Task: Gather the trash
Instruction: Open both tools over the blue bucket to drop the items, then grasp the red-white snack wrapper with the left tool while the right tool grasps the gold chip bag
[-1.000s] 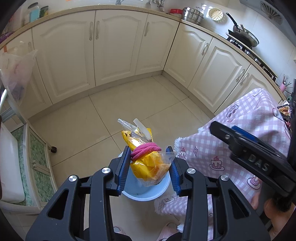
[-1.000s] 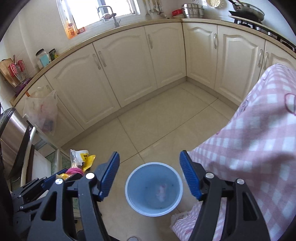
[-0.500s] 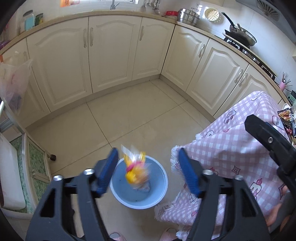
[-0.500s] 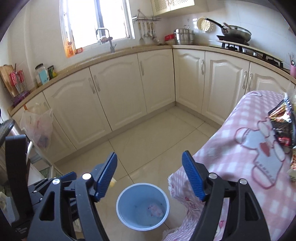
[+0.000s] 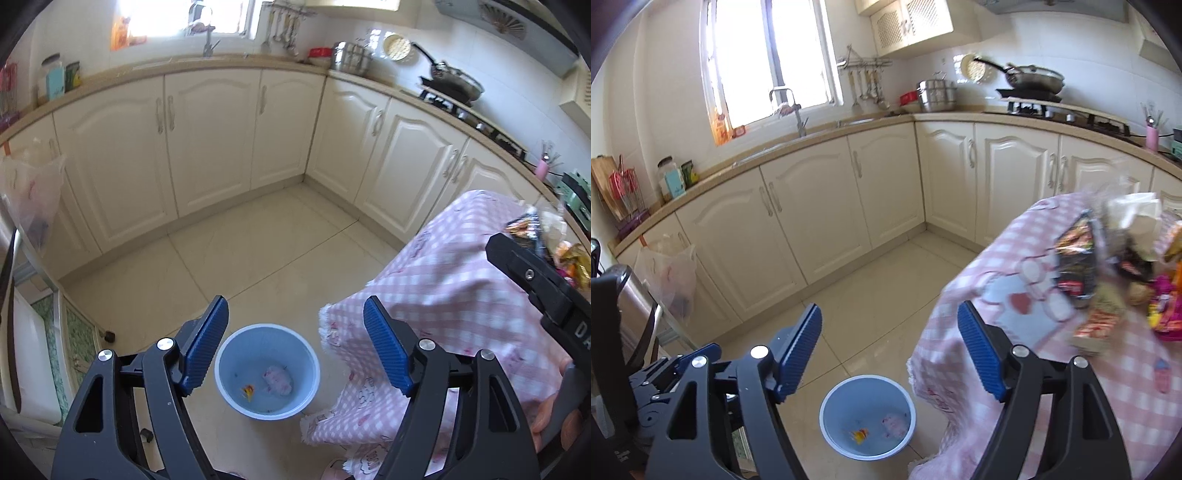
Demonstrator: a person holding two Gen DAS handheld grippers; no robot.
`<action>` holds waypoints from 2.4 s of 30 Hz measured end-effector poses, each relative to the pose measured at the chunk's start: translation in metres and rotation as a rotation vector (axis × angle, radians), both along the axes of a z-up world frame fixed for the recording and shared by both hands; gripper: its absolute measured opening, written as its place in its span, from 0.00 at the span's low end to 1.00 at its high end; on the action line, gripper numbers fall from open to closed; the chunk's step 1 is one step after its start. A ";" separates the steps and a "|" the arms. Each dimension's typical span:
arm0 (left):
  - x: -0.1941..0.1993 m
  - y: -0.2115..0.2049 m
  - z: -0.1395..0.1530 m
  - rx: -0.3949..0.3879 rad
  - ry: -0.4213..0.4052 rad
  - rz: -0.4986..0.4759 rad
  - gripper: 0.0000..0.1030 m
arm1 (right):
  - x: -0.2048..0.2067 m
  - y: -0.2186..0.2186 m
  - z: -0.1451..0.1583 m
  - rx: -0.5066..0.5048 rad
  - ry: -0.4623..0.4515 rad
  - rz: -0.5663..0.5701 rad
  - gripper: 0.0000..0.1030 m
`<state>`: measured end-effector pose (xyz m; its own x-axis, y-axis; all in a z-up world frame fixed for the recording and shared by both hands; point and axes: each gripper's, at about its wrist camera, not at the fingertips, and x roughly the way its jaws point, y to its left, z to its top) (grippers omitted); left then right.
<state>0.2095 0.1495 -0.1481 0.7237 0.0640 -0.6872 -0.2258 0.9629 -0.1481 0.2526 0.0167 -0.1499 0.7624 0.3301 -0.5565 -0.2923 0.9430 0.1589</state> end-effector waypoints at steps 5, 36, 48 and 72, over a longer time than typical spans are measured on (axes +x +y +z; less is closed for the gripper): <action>-0.015 -0.031 0.029 0.023 -0.061 -0.069 0.71 | -0.023 -0.039 0.022 0.016 -0.043 -0.054 0.73; 0.040 -0.235 0.033 0.152 -0.049 -0.482 0.80 | -0.047 -0.293 0.019 -0.021 0.023 -0.501 0.78; 0.062 -0.239 0.016 0.120 -0.015 -0.499 0.28 | -0.030 -0.280 0.026 -0.024 -0.005 -0.434 0.78; 0.014 -0.180 0.054 -0.052 -0.147 -0.477 0.27 | -0.034 -0.255 0.053 0.021 -0.025 -0.337 0.05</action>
<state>0.2236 -0.0307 -0.0946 0.7535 -0.3296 -0.5689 0.2649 0.9441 -0.1962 0.2186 -0.2385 -0.0967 0.8439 0.0686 -0.5322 0.0311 0.9839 0.1762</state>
